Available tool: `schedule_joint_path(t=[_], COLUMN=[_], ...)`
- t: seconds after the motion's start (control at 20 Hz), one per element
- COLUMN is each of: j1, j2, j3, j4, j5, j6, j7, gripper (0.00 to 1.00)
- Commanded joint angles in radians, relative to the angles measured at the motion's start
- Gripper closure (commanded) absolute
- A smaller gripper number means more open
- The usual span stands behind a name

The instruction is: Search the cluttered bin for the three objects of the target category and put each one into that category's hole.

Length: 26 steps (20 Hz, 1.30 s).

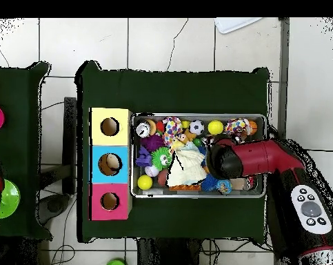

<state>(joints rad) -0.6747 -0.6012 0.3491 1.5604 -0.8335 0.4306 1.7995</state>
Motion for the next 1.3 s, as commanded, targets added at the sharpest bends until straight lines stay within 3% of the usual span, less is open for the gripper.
schedule_joint_path(t=[0.05,0.5,0.75,1.05,1.3], j1=[0.007,-0.033,-0.093,-0.119,-0.141], j2=[0.038,0.117,0.183,0.21,0.204], j3=[0.055,0.024,0.037,0.027,0.031], j4=[0.039,-0.021,-0.06,-0.089,-0.089], j5=[0.009,0.064,0.151,0.207,0.23], j6=[0.065,0.057,0.06,0.053,0.074], j7=[-0.108,-0.01,0.021,0.02,-0.036], gripper=[0.0,0.0,0.0,0.0,0.0])
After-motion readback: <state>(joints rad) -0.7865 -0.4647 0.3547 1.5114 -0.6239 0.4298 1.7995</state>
